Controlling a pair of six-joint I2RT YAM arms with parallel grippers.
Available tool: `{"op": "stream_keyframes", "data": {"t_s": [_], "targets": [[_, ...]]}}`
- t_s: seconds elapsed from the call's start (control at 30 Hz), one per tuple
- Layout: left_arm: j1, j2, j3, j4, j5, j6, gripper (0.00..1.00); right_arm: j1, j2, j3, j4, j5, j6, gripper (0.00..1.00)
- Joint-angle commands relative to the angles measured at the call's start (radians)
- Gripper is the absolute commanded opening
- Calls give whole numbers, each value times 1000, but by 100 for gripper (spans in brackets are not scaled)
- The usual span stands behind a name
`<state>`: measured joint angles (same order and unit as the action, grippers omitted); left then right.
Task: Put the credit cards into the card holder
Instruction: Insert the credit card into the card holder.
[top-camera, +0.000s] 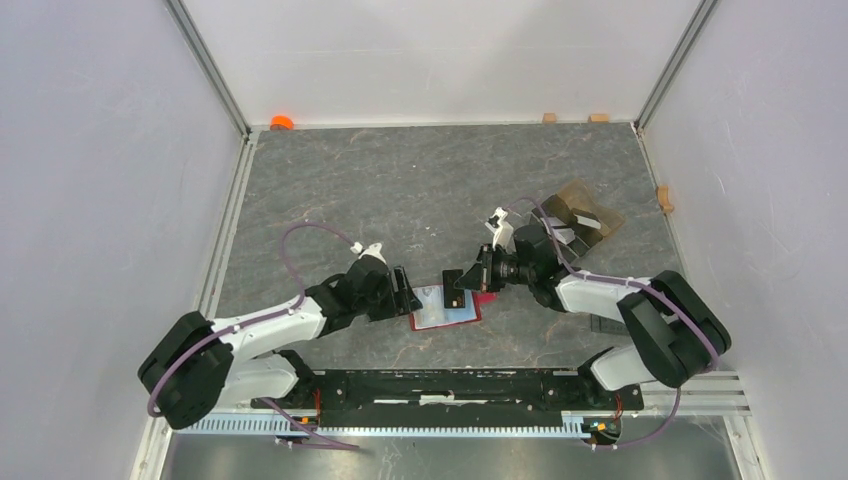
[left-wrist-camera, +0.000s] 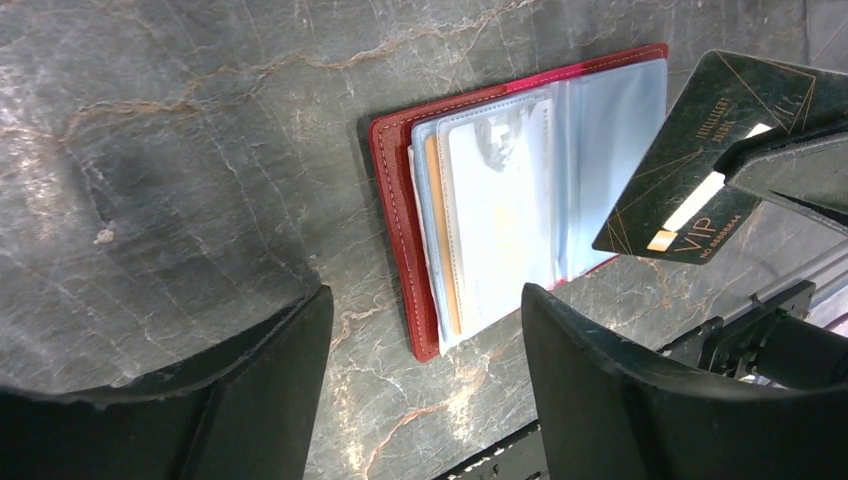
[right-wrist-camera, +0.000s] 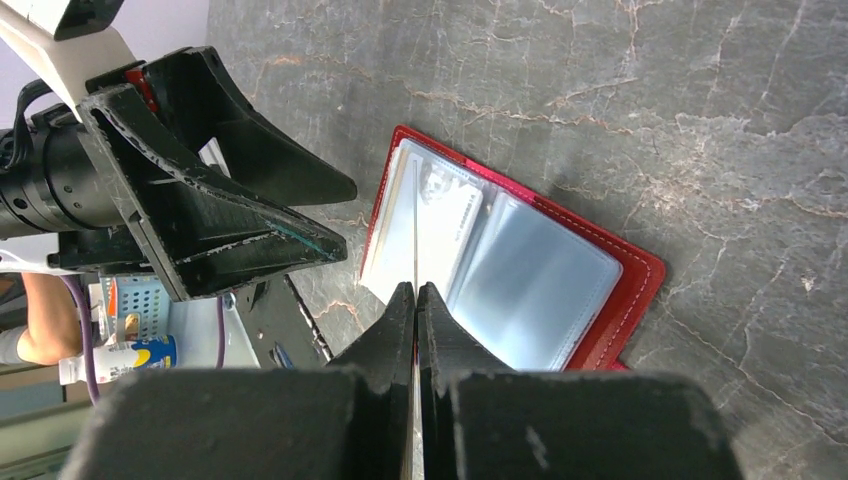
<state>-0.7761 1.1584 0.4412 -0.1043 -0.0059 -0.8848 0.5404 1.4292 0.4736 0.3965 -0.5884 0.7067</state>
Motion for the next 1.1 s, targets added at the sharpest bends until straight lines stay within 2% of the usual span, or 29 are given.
{"op": "stream_keyframes", "data": {"t_s": [0.0,0.6,0.87,1.07], "targets": [[5,46,12,75,33,36,73,-4,49,-2,106,-12,31,0],[5,127,30,74,44,67,56,8,164,-62,241,-16,102,0],[5,156,30,67,46,74,47,15,203,-79,238,-8,116,0],[5,169,33,63,44,81,44,26,251,-63,185,-4,99,0]]}}
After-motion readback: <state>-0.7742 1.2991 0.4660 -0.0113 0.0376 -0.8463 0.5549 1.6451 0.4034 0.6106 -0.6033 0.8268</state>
